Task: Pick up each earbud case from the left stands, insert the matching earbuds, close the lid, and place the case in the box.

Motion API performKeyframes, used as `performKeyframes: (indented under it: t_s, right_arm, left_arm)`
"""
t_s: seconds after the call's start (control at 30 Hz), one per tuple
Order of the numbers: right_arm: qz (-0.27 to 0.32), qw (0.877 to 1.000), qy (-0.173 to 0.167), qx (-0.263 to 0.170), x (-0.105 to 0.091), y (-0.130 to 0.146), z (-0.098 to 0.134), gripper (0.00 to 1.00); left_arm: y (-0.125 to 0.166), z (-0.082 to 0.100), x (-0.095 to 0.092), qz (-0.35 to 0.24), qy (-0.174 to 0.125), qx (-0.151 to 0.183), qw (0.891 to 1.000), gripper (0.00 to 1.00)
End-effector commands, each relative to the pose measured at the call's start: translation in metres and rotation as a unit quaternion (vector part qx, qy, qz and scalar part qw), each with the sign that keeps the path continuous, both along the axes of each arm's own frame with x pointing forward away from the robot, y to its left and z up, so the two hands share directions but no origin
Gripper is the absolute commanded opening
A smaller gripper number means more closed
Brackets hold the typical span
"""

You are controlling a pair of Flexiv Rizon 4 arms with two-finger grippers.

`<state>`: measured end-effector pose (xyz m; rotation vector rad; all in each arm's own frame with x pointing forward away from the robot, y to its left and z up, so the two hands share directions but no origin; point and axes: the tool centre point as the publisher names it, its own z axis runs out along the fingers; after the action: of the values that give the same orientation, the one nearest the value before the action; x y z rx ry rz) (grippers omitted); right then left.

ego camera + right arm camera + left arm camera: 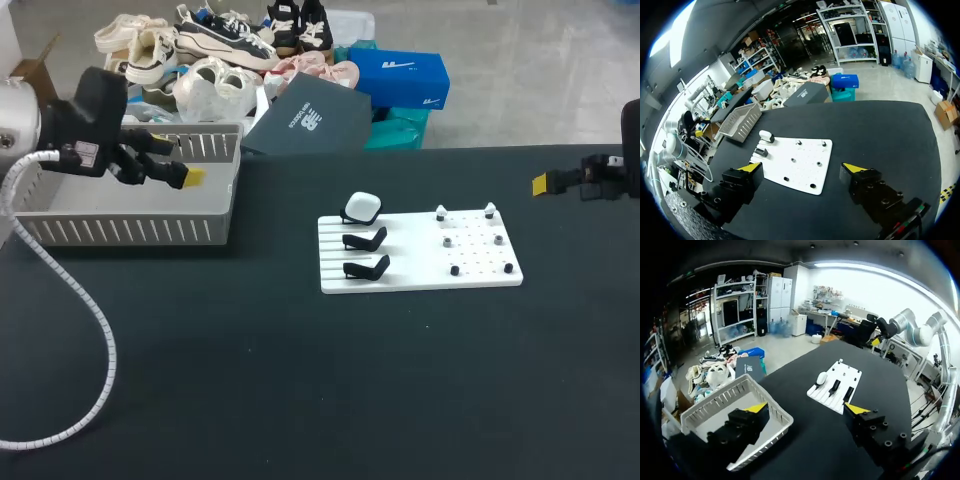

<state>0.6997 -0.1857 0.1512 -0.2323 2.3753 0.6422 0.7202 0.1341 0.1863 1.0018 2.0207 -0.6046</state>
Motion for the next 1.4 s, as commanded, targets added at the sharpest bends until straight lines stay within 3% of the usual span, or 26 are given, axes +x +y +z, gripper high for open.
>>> performKeyframes:
  t_s: [0.03,0.4,0.53,0.97,1.07,1.4]
  right_arm:
    - [0.002,1.0,0.0,0.001,0.001,-0.001,-0.001,1.0]
    - [0.002,1.0,0.0,0.001,0.001,-0.001,-0.001,1.0]
    - [0.002,1.0,0.0,0.001,0.001,-0.001,-0.001,1.0]
    - [0.002,1.0,0.0,0.001,0.001,-0.001,-0.001,1.0]
    - [0.002,1.0,0.0,0.001,0.001,-0.001,-0.001,1.0]
    - [0.002,1.0,0.0,0.001,0.001,-0.001,-0.001,1.0]
  left_arm:
    - [-0.013,-0.008,0.019,-0.121,0.004,-0.016,0.993,1.0]
    - [-0.057,-0.033,0.045,-0.233,-0.018,0.003,0.972,1.0]
    - [-0.071,-0.044,0.053,-0.255,-0.013,0.0,0.967,1.0]
    - [-0.101,-0.09,0.071,-0.288,0.003,-0.009,0.957,1.0]
    - [-0.109,-0.1,0.073,-0.295,-0.016,-0.005,0.955,1.0]
    - [-0.131,-0.122,0.079,-0.295,-0.031,-0.01,0.955,0.98]
